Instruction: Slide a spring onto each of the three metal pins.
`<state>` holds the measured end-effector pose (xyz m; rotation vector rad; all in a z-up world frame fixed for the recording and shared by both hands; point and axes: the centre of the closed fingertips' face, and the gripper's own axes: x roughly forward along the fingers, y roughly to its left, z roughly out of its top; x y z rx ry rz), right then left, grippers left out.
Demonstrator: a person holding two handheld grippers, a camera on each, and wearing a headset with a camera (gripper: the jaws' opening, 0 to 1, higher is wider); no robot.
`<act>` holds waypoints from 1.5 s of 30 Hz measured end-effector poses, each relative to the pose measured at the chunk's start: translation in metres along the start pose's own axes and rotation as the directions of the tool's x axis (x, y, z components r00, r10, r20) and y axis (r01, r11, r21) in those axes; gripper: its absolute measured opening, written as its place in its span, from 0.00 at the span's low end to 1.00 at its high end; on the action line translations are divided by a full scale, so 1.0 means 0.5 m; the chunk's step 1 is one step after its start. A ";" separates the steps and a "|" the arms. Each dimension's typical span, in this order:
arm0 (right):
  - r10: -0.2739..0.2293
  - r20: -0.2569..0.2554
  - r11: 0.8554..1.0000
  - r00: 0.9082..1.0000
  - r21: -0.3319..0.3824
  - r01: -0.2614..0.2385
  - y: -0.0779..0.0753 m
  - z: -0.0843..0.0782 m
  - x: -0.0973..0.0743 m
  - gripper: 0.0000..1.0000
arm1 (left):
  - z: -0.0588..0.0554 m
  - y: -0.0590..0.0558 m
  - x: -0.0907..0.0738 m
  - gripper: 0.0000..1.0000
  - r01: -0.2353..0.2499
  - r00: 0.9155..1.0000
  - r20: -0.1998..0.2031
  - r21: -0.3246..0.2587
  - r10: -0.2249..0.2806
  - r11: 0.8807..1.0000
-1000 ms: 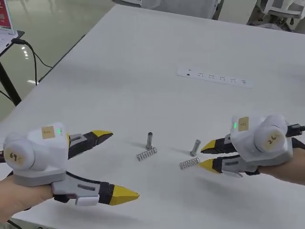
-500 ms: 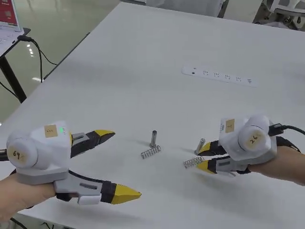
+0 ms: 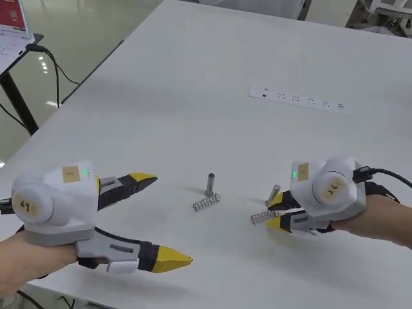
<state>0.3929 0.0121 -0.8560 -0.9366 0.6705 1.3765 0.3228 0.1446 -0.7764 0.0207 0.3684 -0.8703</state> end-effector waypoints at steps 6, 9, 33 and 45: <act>0.006 -0.010 1.000 1.000 -0.008 -0.006 0.007 -0.009 0.003 0.10 | -0.002 0.001 0.000 0.94 -0.002 1.000 -0.001 -0.003 0.002 1.000; 0.005 -0.012 1.000 1.000 -0.012 -0.005 0.008 -0.011 0.004 0.08 | -0.003 0.001 0.000 0.94 0.000 1.000 -0.003 -0.003 0.000 1.000; -0.018 0.004 1.000 1.000 0.021 0.018 0.013 -0.014 -0.001 0.07 | 0.000 -0.013 0.004 0.93 0.014 1.000 -0.009 0.002 -0.014 1.000; -0.035 0.041 0.999 0.999 0.018 0.034 0.022 0.008 -0.050 0.07 | 0.006 -0.027 0.017 0.92 0.048 0.999 -0.018 0.012 -0.048 0.999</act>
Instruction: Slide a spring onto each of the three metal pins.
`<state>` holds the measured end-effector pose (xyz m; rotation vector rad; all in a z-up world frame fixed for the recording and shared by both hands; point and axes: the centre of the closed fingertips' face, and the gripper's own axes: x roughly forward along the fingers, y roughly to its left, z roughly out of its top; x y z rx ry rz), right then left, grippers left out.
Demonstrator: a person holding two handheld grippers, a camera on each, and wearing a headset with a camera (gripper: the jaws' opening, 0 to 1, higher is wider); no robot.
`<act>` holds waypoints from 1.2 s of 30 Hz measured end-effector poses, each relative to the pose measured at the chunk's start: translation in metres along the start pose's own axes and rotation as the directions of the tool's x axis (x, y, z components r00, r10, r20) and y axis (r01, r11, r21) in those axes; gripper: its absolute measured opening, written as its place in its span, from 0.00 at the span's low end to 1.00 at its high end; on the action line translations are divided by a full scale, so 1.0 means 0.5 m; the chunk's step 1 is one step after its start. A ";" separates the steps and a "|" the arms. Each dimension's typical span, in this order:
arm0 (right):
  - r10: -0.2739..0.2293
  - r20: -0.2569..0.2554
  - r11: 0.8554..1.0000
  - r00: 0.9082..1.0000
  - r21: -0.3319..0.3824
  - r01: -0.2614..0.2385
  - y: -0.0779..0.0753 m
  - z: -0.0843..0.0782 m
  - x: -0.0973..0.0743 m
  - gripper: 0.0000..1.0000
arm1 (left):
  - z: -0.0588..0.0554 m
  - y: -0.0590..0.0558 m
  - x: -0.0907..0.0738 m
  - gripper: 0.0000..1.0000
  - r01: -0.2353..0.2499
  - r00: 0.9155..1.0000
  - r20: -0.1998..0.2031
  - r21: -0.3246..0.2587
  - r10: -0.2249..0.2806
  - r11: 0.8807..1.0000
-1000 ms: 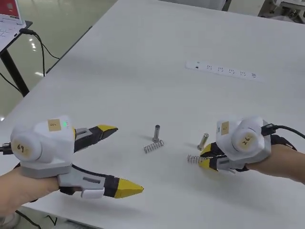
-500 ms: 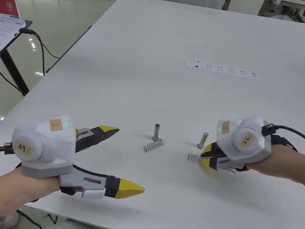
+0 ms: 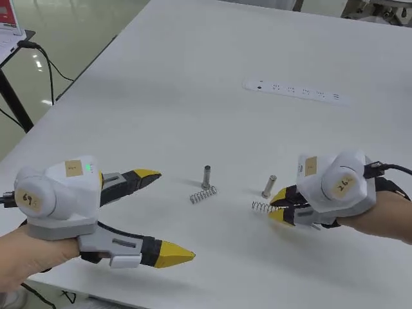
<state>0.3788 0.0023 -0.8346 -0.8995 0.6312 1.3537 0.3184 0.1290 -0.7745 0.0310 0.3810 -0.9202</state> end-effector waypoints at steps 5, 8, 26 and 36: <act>-0.004 0.014 1.000 1.000 -0.003 0.004 0.004 0.014 -0.019 0.07 | 0.005 -0.009 0.010 0.92 0.024 1.000 0.003 0.000 -0.024 1.000; -0.004 0.024 1.000 1.000 -0.008 0.005 0.009 0.024 -0.030 0.07 | 0.012 -0.012 0.016 0.91 0.038 0.999 0.005 0.002 -0.038 0.999; -0.005 0.038 1.000 0.999 0.000 0.005 0.039 0.041 -0.066 0.07 | 0.036 -0.031 0.050 0.82 0.127 0.992 0.009 0.014 -0.127 0.992; -0.004 0.032 1.000 0.999 -0.011 0.005 0.056 0.045 -0.073 0.07 | 0.056 -0.044 0.086 0.72 0.175 0.984 0.015 0.036 -0.176 0.984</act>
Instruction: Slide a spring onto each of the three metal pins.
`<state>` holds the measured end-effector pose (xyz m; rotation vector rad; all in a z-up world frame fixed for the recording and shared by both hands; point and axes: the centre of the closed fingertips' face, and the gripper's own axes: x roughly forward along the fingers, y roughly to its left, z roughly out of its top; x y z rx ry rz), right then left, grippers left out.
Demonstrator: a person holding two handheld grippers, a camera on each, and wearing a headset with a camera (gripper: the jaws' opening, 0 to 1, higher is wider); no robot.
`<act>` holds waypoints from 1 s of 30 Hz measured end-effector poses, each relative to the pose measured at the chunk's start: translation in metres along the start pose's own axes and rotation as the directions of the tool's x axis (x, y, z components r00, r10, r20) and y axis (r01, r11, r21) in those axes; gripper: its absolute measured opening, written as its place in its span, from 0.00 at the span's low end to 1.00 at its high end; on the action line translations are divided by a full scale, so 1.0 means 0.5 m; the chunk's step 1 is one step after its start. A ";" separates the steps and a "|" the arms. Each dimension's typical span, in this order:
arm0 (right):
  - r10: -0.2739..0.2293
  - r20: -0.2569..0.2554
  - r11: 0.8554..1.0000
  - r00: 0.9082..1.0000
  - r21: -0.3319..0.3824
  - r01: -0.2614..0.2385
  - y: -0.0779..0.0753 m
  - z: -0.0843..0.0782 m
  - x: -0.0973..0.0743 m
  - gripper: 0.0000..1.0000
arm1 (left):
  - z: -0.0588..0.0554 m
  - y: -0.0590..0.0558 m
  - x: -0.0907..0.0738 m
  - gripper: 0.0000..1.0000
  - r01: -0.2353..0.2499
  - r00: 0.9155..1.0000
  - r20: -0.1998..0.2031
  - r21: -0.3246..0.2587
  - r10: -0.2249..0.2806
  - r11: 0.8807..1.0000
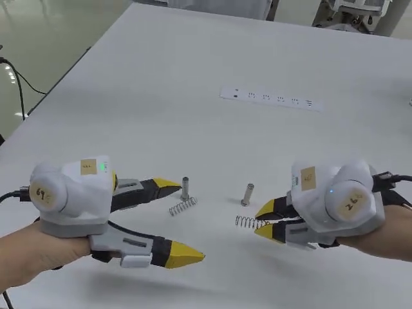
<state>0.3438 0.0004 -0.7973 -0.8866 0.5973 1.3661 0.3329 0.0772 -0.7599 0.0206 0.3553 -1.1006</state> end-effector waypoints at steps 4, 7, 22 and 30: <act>-0.003 0.004 1.000 1.000 0.005 0.003 0.003 0.006 -0.005 0.07 | -0.001 -0.005 0.016 0.64 0.031 1.000 -0.005 -0.003 -0.031 1.000; -0.001 0.009 1.000 1.000 0.003 0.001 0.006 0.015 -0.007 0.07 | -0.008 -0.008 0.026 0.56 0.051 0.999 -0.014 0.001 -0.051 0.999; 0.011 0.017 1.000 1.000 -0.017 -0.011 0.021 0.043 -0.015 0.07 | 0.014 -0.032 0.084 0.32 0.132 0.991 0.010 0.007 -0.132 0.991; 0.015 0.020 1.000 1.000 -0.024 -0.015 0.025 0.045 -0.018 0.07 | 0.010 -0.040 0.099 0.24 0.156 0.988 0.001 0.011 -0.157 0.988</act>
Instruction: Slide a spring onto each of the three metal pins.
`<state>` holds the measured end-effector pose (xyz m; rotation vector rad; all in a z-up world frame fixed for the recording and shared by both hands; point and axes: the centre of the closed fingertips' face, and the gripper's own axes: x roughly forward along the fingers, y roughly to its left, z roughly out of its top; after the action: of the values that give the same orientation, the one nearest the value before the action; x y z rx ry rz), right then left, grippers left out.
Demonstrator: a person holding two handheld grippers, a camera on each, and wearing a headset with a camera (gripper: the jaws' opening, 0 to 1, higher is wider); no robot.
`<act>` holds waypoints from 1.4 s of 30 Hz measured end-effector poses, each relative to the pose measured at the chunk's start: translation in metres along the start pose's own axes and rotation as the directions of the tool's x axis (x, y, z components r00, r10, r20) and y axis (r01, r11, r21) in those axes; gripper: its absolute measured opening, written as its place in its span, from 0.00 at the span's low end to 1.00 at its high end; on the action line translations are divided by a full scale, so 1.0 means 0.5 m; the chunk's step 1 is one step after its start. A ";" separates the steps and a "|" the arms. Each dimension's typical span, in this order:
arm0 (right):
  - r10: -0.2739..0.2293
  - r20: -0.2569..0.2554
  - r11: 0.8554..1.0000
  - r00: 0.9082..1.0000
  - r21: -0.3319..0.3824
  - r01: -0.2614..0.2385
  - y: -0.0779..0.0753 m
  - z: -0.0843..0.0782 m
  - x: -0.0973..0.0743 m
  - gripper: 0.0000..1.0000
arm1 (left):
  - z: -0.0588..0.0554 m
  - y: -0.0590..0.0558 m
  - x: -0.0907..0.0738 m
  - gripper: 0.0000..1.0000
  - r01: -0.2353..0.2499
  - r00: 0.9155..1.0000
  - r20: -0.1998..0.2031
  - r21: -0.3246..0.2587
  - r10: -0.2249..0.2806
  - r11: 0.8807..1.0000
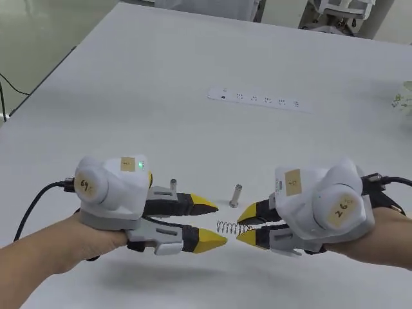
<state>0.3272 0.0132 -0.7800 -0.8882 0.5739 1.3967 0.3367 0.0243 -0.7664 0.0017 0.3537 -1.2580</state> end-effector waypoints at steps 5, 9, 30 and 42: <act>0.003 0.003 1.000 1.000 0.000 -0.003 0.001 0.000 0.001 0.07 | 0.000 -0.002 0.007 0.20 0.006 1.000 0.002 0.001 -0.006 1.000; 0.007 0.006 1.000 1.000 -0.001 -0.007 0.005 0.001 0.001 0.07 | 0.001 -0.008 0.014 0.16 0.019 1.000 0.003 0.005 -0.019 1.000; 0.007 0.014 1.000 1.000 -0.020 -0.007 0.005 0.010 -0.008 0.07 | 0.005 -0.021 0.021 0.07 0.039 0.999 0.005 0.016 -0.039 0.999; 0.016 0.019 1.000 1.000 -0.020 -0.016 0.009 0.011 -0.010 0.07 | 0.007 -0.025 0.020 0.04 0.046 0.999 0.007 0.025 -0.046 0.999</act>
<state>0.3213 0.0144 -0.7739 -0.8871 0.5549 1.4262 0.3286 0.0105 -0.7633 0.0100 0.3330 -1.3072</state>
